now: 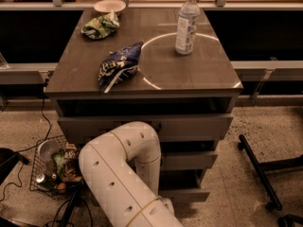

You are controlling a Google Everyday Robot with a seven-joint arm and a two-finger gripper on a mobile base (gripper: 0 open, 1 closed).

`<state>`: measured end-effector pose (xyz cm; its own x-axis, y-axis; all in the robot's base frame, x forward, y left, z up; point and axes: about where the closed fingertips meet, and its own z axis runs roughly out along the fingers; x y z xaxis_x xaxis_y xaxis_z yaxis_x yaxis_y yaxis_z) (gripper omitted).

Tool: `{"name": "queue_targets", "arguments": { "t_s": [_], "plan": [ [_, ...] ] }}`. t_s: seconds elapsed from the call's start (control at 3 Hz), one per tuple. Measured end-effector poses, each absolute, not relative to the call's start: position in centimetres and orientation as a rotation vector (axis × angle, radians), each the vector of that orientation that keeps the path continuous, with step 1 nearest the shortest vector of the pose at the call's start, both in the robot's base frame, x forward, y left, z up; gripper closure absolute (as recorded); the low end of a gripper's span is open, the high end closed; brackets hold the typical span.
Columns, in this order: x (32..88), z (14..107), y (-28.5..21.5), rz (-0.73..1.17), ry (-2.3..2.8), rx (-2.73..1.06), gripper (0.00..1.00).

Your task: Open bottom drawer

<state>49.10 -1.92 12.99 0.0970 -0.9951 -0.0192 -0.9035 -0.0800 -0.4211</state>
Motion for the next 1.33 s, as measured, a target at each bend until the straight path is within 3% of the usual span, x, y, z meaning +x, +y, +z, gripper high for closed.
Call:
{"name": "queue_targets", "arguments": {
  "t_s": [1.33],
  "plan": [
    [49.1,18.1,-1.2,-0.476,1.825,-2.076,1.00]
  ]
}}
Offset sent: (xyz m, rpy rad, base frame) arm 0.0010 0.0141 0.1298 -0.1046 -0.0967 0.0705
